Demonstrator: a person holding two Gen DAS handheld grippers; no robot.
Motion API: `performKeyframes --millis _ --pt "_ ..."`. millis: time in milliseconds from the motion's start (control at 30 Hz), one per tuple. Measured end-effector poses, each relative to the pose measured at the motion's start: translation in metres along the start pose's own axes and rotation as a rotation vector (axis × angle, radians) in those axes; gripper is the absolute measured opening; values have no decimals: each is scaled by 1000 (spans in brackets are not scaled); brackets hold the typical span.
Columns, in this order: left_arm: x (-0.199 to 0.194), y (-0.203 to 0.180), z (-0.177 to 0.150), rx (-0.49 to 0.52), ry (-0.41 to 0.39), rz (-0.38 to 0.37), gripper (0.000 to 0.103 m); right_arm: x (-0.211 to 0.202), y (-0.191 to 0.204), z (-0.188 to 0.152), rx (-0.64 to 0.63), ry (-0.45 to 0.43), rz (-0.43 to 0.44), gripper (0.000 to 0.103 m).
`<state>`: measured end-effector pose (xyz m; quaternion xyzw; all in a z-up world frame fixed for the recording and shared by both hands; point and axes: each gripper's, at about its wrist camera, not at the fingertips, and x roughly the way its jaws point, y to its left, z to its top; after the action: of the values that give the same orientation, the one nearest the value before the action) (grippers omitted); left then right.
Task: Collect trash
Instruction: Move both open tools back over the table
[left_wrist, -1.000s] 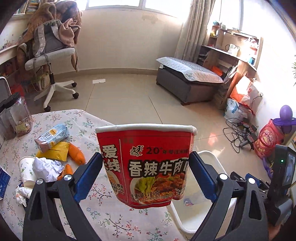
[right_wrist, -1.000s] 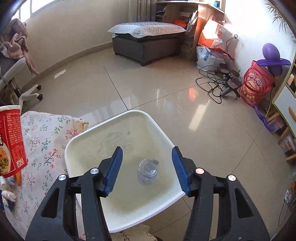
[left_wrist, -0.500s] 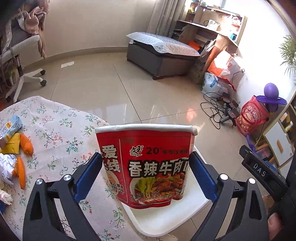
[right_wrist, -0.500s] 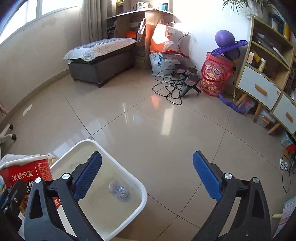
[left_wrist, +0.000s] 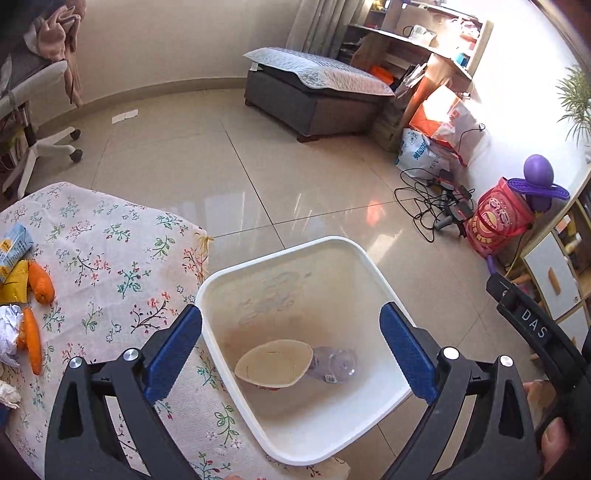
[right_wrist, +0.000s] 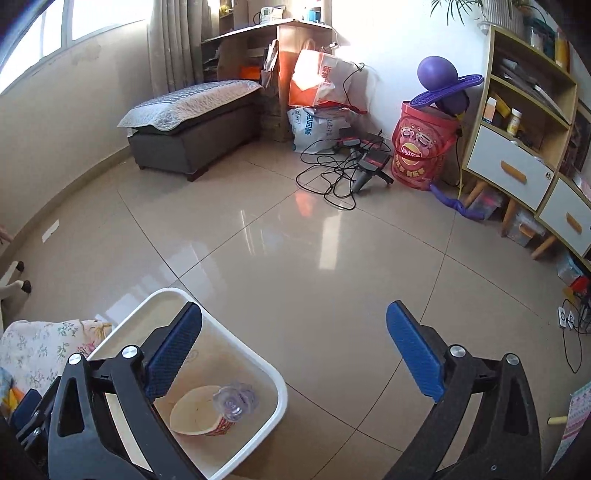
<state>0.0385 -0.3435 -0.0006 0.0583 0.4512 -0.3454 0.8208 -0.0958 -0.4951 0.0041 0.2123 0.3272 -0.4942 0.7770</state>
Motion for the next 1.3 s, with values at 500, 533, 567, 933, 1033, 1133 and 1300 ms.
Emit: performKeyframes --millis 500,533,567,933,1033,1133,1300 --pt "-60 108 -9 -168 -107 213 94 -44 98 -29 -235 -45 143 96" --pt "-64 114 -10 -172 -107 225 94 -48 105 -32 -254 -50 160 96" --pt "-68 120 -12 -178 -110 241 94 -53 113 -35 -272 -57 176 96" --pt "-110 206 -36 -277 -141 390 94 -104 197 -74 -468 -121 318 96" --pt "-122 234 -45 -321 -132 407 94 -117 217 -87 -515 -139 348 96" --pt "-133 260 -54 -352 -125 439 94 -131 238 -98 -539 -138 398 96" --pt "-153 303 -67 -401 -123 493 94 -161 275 -124 -612 -163 487 96"
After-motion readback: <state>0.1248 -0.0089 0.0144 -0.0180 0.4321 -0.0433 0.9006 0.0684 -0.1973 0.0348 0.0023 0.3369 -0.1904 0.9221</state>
